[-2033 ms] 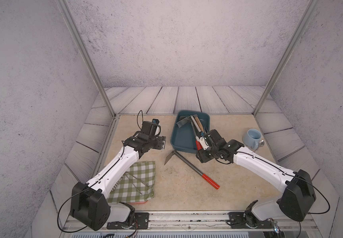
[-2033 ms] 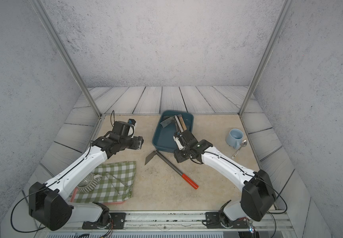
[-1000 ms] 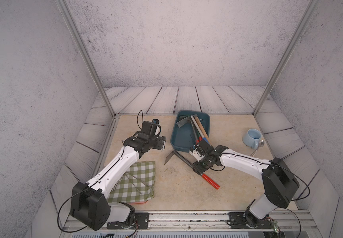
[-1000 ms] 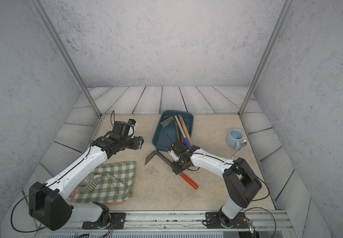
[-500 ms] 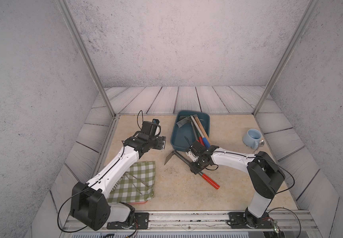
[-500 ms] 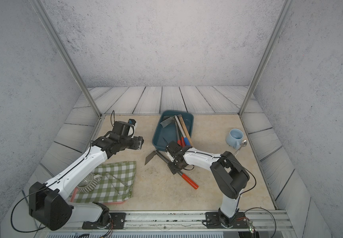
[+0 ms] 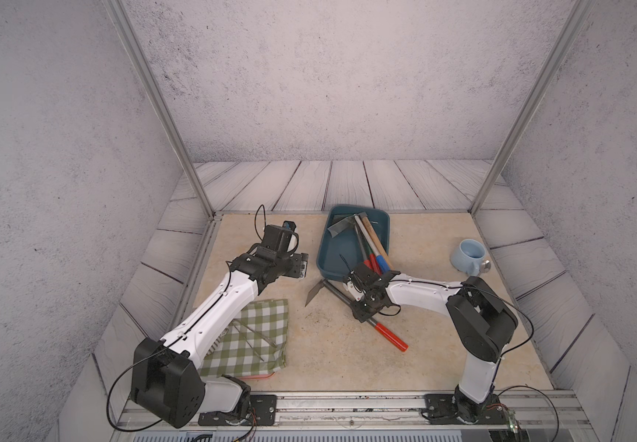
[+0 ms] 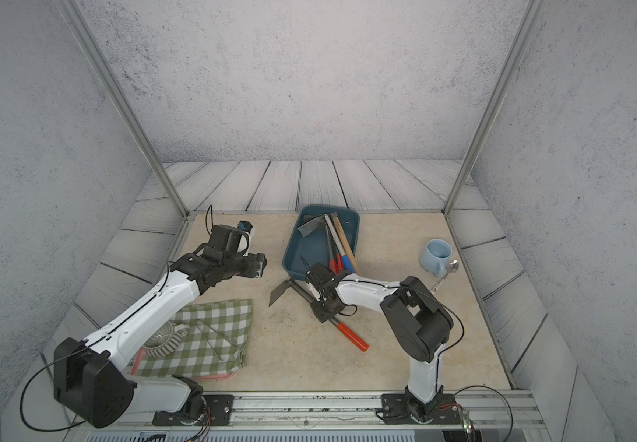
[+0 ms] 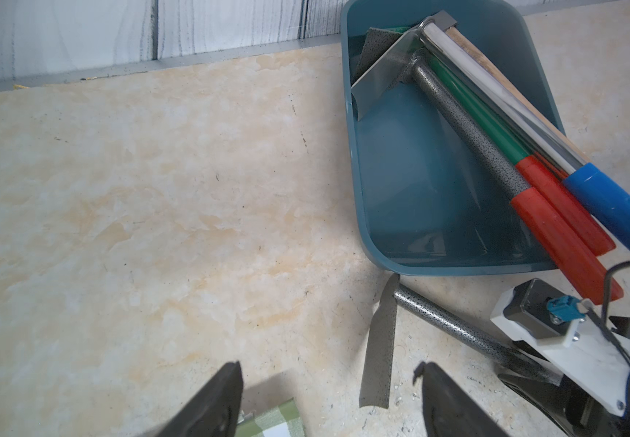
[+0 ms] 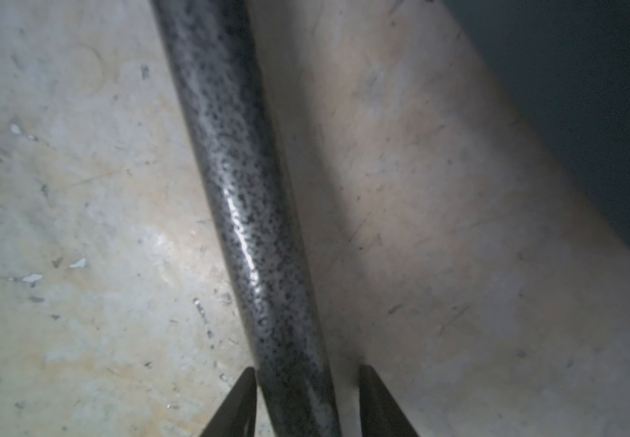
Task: Put the small hoe into the storage box
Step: Pick up the hoe from the center of the board.
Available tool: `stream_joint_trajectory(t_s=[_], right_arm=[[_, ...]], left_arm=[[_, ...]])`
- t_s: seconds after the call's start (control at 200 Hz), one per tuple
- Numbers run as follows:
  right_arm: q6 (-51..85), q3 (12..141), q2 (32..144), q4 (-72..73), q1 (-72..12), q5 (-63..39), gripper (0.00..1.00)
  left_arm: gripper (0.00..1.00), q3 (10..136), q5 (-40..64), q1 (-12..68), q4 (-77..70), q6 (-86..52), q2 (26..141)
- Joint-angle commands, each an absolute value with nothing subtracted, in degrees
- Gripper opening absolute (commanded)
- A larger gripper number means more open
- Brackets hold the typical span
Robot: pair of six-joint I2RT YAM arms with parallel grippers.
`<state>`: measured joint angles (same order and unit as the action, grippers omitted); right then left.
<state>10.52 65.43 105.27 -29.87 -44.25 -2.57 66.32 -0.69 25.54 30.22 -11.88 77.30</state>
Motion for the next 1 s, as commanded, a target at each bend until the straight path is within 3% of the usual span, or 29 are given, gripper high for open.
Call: stream_joint_trajectory(t_s=[0.0, 0.435, 0.996], right_arm=[[10.87, 67.52, 106.58, -31.69, -44.65, -1.71, 0.42], [11.07, 68.46, 105.24, -31.92, -44.71, -1.87, 0.16], [8.63, 68.29, 99.48, -32.73, -44.83, -2.93, 0.07]], left_arm=[[0.76, 66.79, -0.97, 25.75, 31.01, -11.52, 78.02], [0.77, 66.8, -1.14, 25.75, 31.11, -11.43, 78.13], [0.77, 66.93, -1.48, 25.75, 31.14, -11.29, 77.92]])
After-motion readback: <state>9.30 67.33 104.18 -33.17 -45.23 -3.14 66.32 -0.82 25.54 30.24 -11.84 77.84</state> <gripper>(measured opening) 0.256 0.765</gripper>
